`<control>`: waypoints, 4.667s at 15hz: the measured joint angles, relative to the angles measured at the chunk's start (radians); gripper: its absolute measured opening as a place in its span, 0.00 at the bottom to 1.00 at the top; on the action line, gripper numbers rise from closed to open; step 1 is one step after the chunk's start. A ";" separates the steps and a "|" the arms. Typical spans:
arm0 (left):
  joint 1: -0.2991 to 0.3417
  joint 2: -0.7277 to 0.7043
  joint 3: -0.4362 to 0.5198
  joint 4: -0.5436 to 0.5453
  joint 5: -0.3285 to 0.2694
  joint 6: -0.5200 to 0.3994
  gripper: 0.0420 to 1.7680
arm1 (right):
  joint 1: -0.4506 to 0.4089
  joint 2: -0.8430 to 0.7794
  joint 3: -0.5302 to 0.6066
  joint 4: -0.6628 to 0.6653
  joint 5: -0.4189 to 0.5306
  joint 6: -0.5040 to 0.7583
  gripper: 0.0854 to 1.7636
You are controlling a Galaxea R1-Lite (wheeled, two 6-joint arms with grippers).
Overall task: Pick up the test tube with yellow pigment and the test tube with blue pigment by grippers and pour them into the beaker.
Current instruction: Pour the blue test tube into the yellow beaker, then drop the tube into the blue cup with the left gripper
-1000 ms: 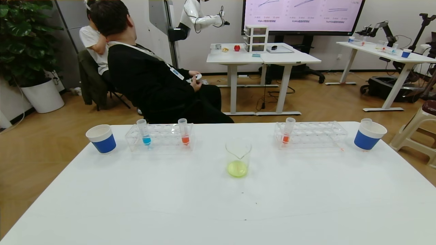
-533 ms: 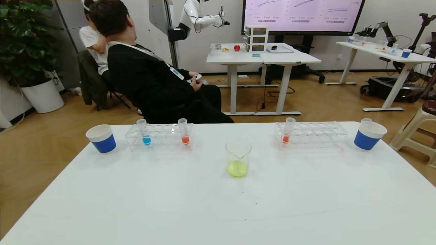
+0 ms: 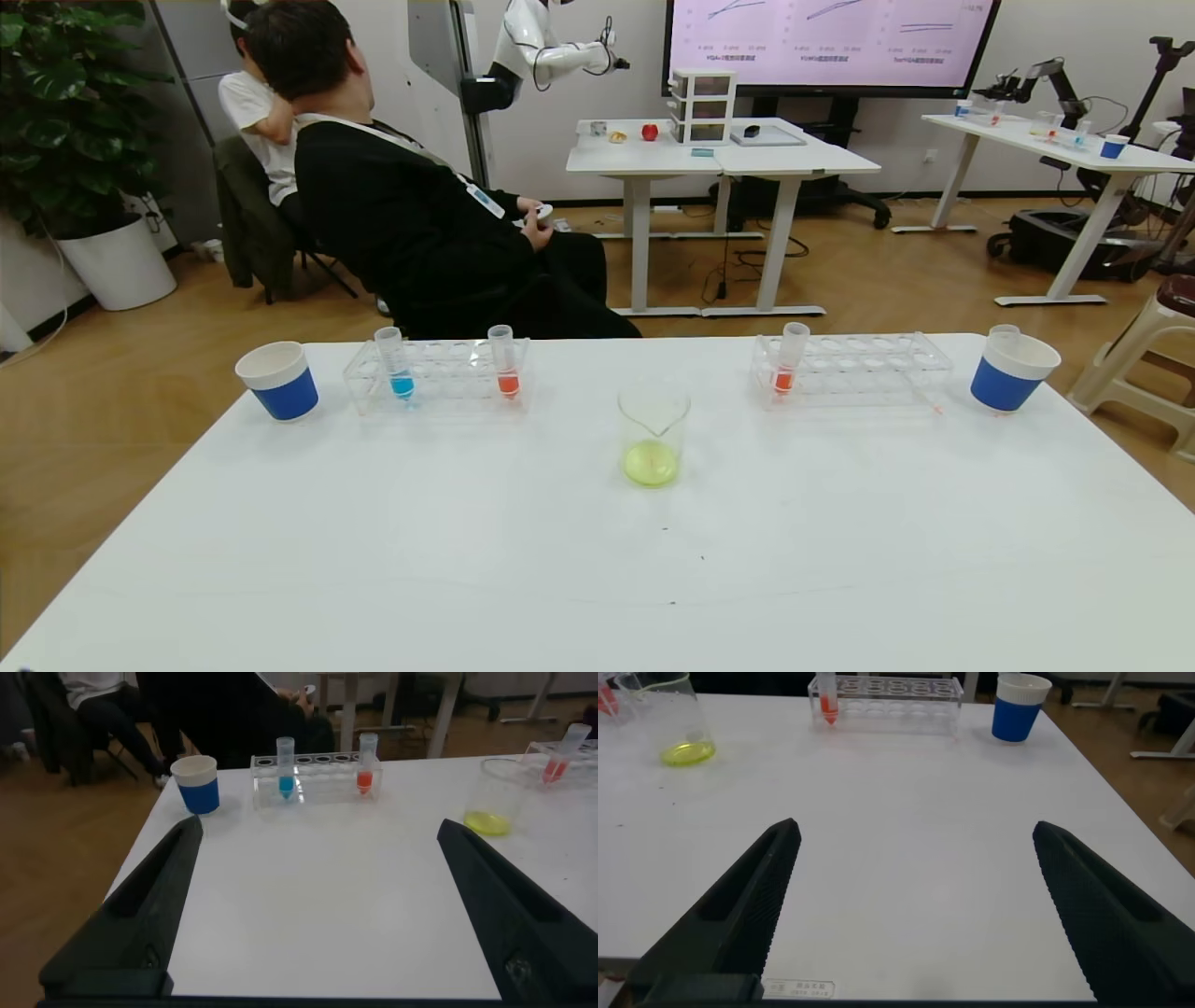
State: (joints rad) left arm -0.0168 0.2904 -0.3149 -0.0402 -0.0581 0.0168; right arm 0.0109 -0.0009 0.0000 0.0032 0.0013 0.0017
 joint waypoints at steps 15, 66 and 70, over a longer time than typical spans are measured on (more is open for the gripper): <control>0.026 1.300 -0.256 -1.028 -0.014 -0.016 0.99 | 0.000 0.000 0.000 0.000 0.000 0.000 0.98; -0.049 1.953 -0.619 -1.323 0.120 -0.040 0.26 | 0.000 0.000 0.000 0.000 0.000 0.000 0.98; -0.061 1.828 -0.647 -1.179 0.117 -0.042 0.26 | 0.000 0.000 0.000 0.000 0.000 0.000 0.98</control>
State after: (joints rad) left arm -0.0783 2.1185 -0.9621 -1.2189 0.0585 -0.0249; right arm 0.0109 -0.0009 0.0000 0.0032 0.0013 0.0017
